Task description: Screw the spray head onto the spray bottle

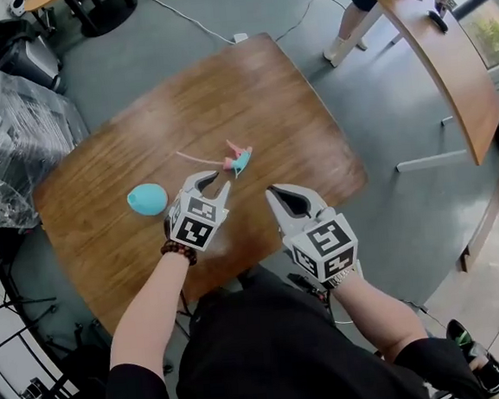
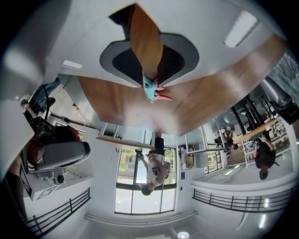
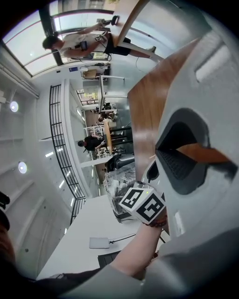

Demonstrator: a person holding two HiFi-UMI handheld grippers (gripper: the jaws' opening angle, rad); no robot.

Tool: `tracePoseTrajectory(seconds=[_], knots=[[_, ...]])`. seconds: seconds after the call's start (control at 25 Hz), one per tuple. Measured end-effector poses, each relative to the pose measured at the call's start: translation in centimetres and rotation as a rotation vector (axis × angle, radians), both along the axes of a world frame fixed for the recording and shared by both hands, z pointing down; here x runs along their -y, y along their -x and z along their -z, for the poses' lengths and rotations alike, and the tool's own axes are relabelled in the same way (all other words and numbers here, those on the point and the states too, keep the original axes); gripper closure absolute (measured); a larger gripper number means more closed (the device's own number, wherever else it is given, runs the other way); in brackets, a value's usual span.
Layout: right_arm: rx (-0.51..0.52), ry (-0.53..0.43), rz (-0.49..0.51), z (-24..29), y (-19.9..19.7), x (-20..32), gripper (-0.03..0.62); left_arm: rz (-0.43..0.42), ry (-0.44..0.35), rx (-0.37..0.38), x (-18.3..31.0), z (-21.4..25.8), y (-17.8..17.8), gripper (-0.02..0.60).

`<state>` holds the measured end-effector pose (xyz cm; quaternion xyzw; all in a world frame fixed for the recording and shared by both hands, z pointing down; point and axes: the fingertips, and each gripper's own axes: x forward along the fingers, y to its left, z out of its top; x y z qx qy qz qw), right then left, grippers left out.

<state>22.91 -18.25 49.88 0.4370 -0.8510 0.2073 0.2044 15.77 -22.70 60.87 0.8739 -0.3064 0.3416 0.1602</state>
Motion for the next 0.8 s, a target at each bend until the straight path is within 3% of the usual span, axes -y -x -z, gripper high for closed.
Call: tracePoseTrajectory(seconds=[0.8], knots=[[-0.01, 0.063, 0.013, -2.5, -2.1, 2.5, 0.602, 0.072, 0.168, 0.013, 0.2, -6.0, -3.6, 0.471]])
